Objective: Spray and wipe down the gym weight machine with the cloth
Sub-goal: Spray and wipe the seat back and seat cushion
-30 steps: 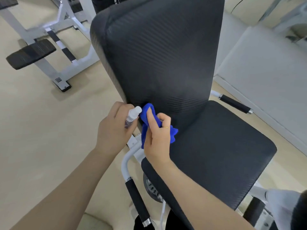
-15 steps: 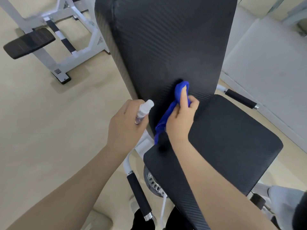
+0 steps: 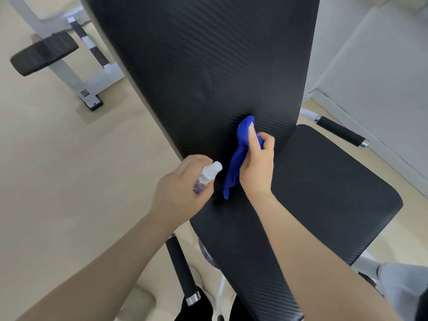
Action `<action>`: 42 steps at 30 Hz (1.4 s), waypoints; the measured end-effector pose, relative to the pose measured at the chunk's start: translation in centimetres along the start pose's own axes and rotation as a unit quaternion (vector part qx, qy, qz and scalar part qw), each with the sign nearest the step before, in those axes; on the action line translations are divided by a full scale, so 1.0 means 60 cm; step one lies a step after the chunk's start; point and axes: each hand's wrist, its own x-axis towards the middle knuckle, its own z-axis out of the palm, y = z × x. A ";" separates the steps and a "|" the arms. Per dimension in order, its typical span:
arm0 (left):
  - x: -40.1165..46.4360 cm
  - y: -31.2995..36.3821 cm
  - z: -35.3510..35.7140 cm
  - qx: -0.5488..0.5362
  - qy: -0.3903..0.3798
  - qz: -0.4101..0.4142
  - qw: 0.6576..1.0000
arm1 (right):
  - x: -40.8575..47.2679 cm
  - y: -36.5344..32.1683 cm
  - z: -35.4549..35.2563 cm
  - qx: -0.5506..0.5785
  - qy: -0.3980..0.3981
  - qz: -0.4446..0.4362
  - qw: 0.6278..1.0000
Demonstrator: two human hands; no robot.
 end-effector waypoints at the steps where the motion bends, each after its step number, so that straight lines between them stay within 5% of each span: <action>1: -0.002 0.000 0.006 0.012 0.000 -0.002 1.000 | 0.004 0.005 0.005 0.020 0.016 0.032 0.999; 5: -0.012 0.001 0.031 0.042 0.023 -0.009 0.999 | -0.043 -0.016 0.047 0.048 0.051 0.086 0.994; 12: 0.009 0.038 0.042 0.057 0.015 -0.036 0.998 | -0.040 0.033 0.006 0.023 -0.075 -0.018 0.997; 16: 0.038 0.055 0.046 0.086 0.012 -0.019 0.996 | 0.123 0.056 -0.053 0.070 0.035 0.103 0.992; 20: 0.057 0.062 0.048 0.075 0.005 -0.056 0.996 | 0.172 0.054 -0.074 0.069 0.024 0.143 0.987; 26: 0.069 0.085 0.026 0.068 0.014 -0.104 0.992 | 0.112 -0.097 -0.076 0.118 -0.041 -0.103 0.987; 32: 0.042 0.084 -0.062 -0.044 0.109 -0.206 0.971 | 0.079 -0.185 -0.065 -0.026 -0.033 -0.390 0.920; 34: 0.043 0.080 -0.078 -0.052 0.112 -0.206 0.971 | 0.104 -0.171 -0.073 -0.081 0.028 -0.379 0.922; 38: 0.052 0.070 -0.095 -0.045 0.108 -0.188 0.975 | 0.146 -0.176 -0.079 -0.022 0.095 -0.157 0.983; 42: 0.060 0.062 -0.090 -0.039 0.103 -0.162 0.981 | 0.094 -0.153 -0.045 -0.056 0.084 -0.237 0.966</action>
